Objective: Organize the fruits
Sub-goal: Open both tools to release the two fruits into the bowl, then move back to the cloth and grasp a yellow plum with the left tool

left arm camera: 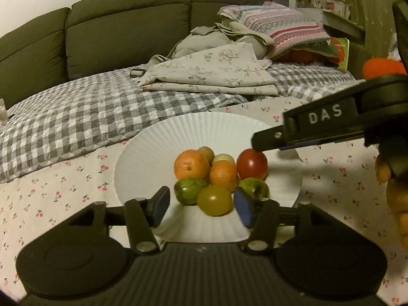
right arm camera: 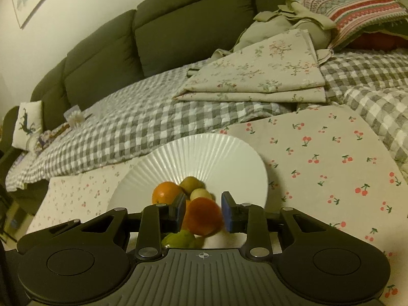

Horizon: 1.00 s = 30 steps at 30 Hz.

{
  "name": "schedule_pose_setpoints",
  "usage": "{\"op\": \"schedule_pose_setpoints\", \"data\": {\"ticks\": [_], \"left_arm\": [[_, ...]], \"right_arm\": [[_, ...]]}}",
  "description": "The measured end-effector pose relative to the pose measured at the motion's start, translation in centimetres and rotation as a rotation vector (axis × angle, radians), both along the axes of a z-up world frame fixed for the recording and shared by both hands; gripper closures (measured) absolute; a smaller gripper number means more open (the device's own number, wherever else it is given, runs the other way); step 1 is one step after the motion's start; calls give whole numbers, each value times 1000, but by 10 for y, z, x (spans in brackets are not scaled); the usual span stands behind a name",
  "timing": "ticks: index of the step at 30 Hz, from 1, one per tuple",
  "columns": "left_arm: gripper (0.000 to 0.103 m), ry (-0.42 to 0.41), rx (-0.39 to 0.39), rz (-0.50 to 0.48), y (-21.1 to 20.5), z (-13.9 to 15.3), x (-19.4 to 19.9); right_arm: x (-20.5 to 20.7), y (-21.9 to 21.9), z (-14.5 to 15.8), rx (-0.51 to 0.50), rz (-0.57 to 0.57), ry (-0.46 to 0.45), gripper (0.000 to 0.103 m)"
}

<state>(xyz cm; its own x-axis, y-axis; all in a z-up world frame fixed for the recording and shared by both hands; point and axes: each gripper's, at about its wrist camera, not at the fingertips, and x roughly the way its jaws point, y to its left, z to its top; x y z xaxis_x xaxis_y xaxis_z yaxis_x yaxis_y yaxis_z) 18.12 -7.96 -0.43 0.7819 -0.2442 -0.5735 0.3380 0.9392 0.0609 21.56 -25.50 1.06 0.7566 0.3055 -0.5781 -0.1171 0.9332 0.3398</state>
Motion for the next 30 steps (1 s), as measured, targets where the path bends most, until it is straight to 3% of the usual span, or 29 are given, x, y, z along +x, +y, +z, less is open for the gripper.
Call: {"op": "schedule_pose_setpoints", "data": {"ticks": [13,20,25,30], "left_arm": [[47,48,-104,97,42,17,-8],[47,101,-162,124,58,20,-19],[47,119,-176,146,67,23,-28],[47,155,-191,176,76,21,-36]], "right_arm": [[-10,-9,10,48,-17,4,70],[-20,-18,13,155,-6,29,69],[-30,-14,17,147,8,28,58],[-44,-4,16,134,39,42,54]]}}
